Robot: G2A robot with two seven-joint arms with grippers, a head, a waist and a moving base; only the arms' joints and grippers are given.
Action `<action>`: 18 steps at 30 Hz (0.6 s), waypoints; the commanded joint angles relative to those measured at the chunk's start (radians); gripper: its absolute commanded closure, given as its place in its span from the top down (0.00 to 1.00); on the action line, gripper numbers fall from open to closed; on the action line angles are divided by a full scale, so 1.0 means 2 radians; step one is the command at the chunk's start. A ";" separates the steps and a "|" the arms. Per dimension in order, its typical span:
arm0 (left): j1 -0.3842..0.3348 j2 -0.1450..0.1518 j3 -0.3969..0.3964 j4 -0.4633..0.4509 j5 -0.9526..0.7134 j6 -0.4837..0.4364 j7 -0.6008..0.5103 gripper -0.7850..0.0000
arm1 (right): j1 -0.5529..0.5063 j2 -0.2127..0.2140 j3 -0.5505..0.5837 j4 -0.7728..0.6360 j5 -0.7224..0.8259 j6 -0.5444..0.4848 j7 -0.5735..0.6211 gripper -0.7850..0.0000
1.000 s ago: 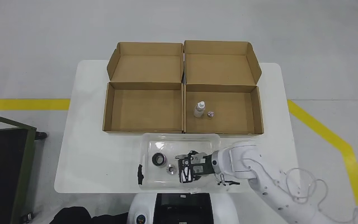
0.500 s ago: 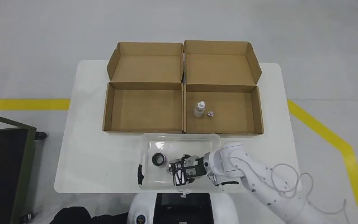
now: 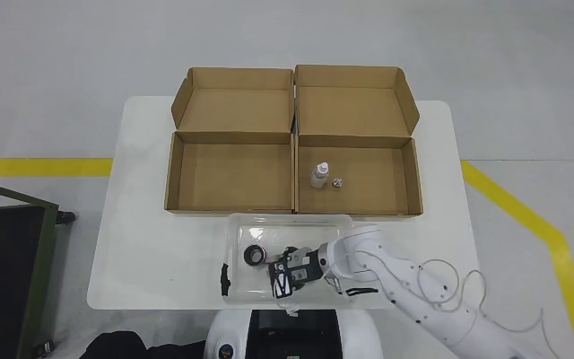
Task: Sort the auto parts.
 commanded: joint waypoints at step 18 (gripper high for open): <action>0.000 0.000 0.000 0.000 0.000 0.000 0.000 1.00 | -0.009 0.010 0.031 -0.054 0.001 -0.036 -0.009 0.00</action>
